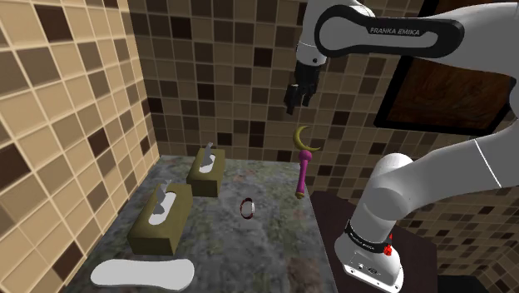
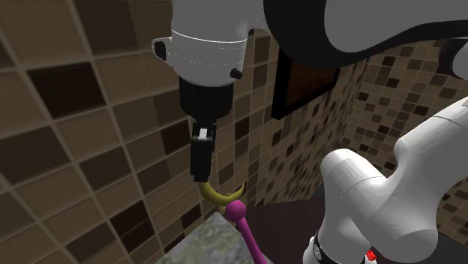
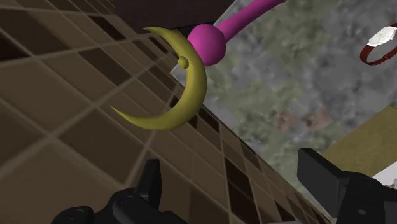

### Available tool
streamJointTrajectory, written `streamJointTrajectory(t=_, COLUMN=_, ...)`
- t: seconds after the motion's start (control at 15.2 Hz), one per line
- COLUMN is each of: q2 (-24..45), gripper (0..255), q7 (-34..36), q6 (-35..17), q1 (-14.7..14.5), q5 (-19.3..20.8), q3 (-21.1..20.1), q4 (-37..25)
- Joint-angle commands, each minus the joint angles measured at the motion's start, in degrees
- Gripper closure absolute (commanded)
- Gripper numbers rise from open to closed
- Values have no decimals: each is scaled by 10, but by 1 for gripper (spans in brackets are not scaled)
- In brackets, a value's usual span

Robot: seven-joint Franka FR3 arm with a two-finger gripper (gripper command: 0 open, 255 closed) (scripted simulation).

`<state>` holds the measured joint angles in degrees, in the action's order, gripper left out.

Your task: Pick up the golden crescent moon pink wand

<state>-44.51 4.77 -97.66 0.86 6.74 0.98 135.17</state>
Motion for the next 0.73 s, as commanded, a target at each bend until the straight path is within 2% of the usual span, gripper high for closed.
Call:
streamJointTrajectory(t=0.0, q2=0, gripper=0, q7=0, q6=0, q1=0, q5=0, q3=0, q4=0)
streamJointTrajectory(t=0.33, q2=-44, gripper=0, q7=198, q6=-41, q1=79, q5=-48, q3=-11, q4=102)
streamJointTrajectory(t=0.66, q2=-105, gripper=0, q7=399, q6=-82, q1=150, q5=-115, q3=-38, q4=215)
